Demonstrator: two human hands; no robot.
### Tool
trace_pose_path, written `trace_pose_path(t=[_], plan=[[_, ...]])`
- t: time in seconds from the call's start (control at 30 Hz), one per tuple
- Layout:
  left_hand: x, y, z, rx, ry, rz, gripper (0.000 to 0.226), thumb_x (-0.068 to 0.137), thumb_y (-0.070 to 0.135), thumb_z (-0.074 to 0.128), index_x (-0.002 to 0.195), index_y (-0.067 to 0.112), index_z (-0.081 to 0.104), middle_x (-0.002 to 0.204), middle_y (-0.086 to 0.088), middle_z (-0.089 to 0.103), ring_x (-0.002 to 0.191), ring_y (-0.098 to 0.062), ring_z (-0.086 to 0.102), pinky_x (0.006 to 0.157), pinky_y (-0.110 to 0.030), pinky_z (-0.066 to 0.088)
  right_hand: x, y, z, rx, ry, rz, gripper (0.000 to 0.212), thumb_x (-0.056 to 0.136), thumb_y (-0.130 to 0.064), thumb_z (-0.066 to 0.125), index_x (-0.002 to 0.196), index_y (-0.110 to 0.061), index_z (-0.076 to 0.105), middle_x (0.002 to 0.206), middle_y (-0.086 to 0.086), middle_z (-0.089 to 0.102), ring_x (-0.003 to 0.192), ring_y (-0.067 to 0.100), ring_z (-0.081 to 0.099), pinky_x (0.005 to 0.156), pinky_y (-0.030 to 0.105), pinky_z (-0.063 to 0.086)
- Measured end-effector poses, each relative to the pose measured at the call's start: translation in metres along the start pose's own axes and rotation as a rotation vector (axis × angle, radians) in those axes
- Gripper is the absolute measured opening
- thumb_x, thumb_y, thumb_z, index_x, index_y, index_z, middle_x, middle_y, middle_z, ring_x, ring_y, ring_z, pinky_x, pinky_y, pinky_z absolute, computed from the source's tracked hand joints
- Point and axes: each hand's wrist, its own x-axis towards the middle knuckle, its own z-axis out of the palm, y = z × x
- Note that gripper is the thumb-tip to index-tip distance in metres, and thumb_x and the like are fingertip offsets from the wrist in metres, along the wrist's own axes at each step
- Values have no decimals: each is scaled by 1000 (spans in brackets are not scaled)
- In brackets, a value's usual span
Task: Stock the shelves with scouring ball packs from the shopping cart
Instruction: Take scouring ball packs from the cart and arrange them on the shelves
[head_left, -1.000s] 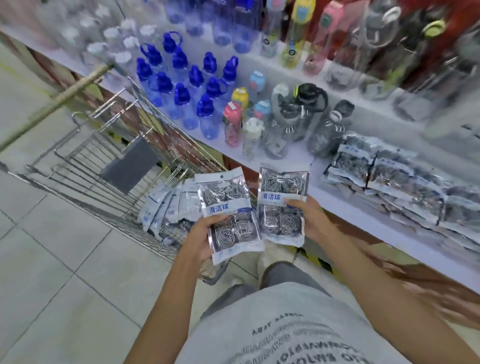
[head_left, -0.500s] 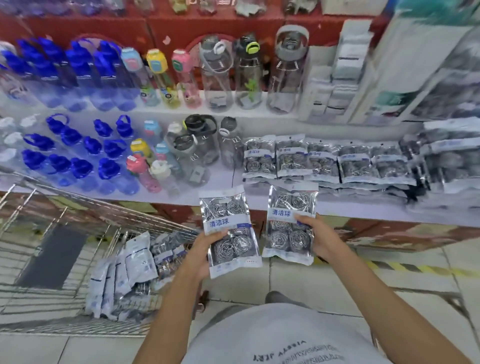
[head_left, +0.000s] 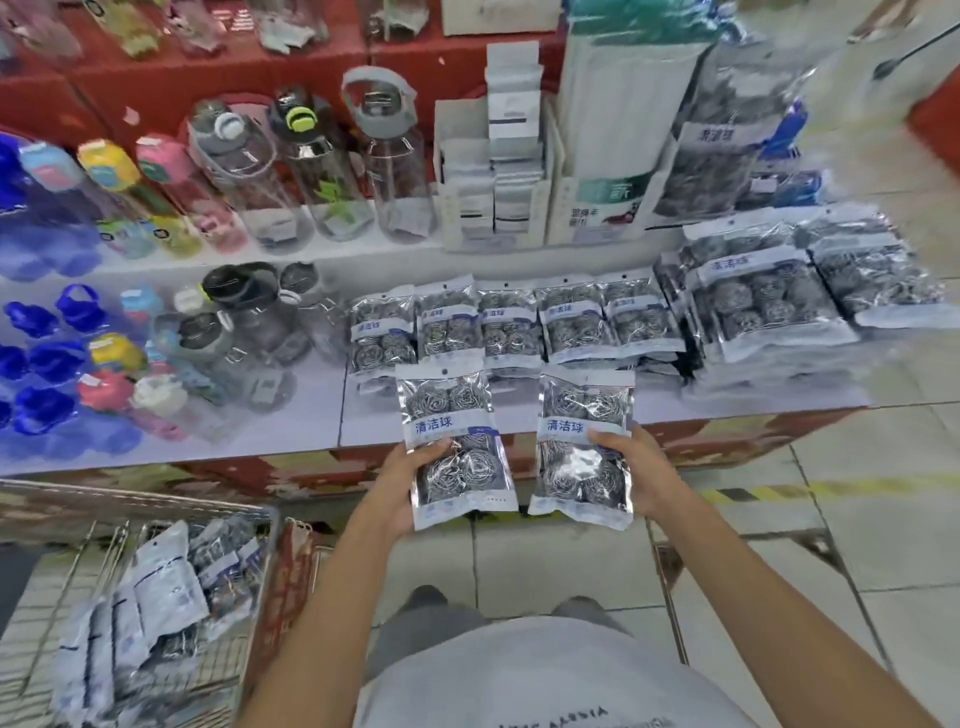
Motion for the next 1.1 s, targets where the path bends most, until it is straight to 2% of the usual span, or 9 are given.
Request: trace_pose_path(t=[0.1,0.27,0.4,0.57,0.63,0.73,0.93,1.0,1.1], plan=[[23,4,24,-3,-10,0,52,82,12,82,131,8,64,122,-24,73,109,-43,73,83,-56,62,19,-14,-16,-33,30,-3,52,83,-18,84,129,-13,60,123,6,70,119,29,59,110,49,43],[75,21,53,28,2,-8,48,86,10,80,131,9,66,126,-21,72,115,-41,71,99,-66,54,61,-50,-24,-68,61,-9,27,84,-14,83,104,-16,64,90,4,80,78,18,76,60,33,59],[118,44,73,38,16,-21,46,87,6,81,130,9,63,121,-20,75,110,-40,73,93,-63,58,100,-82,-25,-67,77,19,34,81,-19,87,103,-21,61,89,0,75,79,19,73,53,32,57],[167,79,98,31,91,-36,73,81,5,85,145,5,49,119,-19,75,103,-33,76,78,-47,65,145,-127,-17,-94,106,64,79,79,-17,89,144,-5,45,138,15,62,126,37,60,106,56,50],[186,92,103,62,107,-48,87,80,5,87,154,5,40,127,-20,72,109,-34,74,88,-49,63,163,-140,-12,-101,123,75,88,83,-14,86,154,-4,35,138,13,60,122,33,60,105,52,50],[216,107,110,111,133,-50,80,80,3,87,147,5,44,127,-19,71,115,-36,71,105,-56,54,190,-155,-8,-101,89,115,60,90,-10,79,138,0,45,111,14,72,94,28,72,80,45,60],[255,131,124,227,195,-70,63,80,2,86,136,8,58,126,-14,73,118,-31,69,112,-51,49,233,-183,10,-174,57,141,66,90,-12,78,145,1,44,114,17,72,119,39,66,109,57,48],[265,136,130,277,197,-57,72,81,4,86,145,13,53,132,-13,69,123,-31,65,114,-51,45,249,-188,14,-211,56,157,65,90,-15,79,144,1,48,115,16,73,109,32,71,101,49,56],[278,141,136,295,216,-76,92,77,9,87,156,13,40,134,-12,68,122,-30,66,107,-49,50,273,-196,19,-251,23,181,50,91,-15,78,134,1,57,100,11,73,67,14,70,59,30,56]])
